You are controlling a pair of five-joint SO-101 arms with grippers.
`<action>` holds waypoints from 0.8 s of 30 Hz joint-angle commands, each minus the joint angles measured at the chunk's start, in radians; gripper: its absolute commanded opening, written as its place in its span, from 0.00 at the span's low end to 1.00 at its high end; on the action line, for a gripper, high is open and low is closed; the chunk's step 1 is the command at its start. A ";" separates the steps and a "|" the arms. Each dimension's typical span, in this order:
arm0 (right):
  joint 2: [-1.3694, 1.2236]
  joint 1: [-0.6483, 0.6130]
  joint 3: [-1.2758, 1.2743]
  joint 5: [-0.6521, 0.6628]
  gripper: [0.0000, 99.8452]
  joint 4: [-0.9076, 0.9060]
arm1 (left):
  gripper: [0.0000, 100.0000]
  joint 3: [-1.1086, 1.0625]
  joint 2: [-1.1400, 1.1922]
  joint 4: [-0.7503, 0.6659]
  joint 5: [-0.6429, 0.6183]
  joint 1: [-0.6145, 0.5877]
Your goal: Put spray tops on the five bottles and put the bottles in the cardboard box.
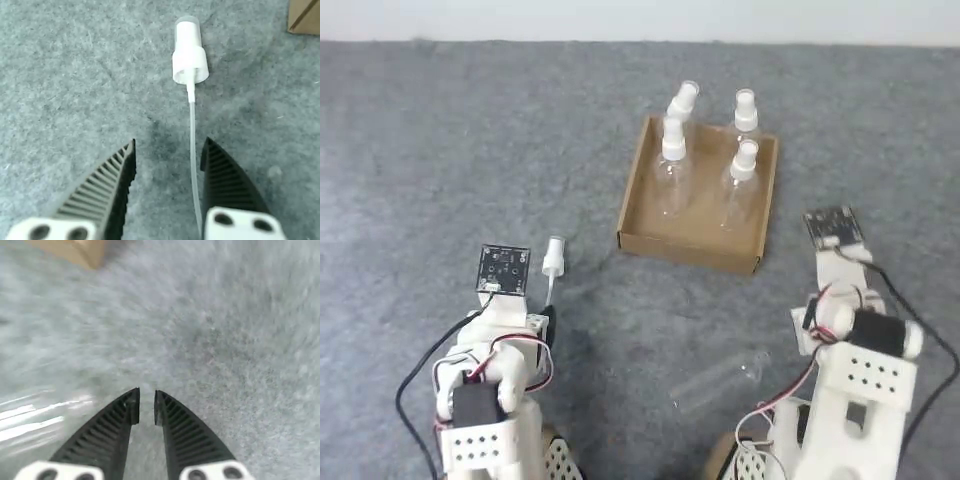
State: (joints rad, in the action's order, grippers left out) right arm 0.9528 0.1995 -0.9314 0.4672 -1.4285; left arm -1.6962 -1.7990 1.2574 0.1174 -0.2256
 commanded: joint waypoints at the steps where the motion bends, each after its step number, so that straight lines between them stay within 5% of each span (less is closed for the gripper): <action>1: -0.174 -0.097 0.249 -0.025 0.01 -0.145 | 0.19 0.012 -0.021 0.005 -0.005 -0.002; 7: -0.437 -0.389 0.453 -0.353 0.01 -0.292 | 0.19 0.012 -0.021 0.005 -0.005 -0.003; 9: -0.463 -0.486 0.462 -0.367 0.01 -0.311 | 0.19 0.012 -0.021 0.005 -0.005 -0.003; 16: -0.417 -0.730 0.379 0.035 0.15 -0.361 | 0.19 0.012 -0.021 0.005 -0.005 -0.003; 24: -0.337 -0.748 0.195 0.419 0.27 -0.311 | 0.19 0.012 -0.021 0.005 -0.005 -0.003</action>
State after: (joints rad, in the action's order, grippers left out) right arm 0.5585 -0.5416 -0.7058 0.7879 -1.7492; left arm -1.6962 -1.7990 1.2574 0.1174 -0.2256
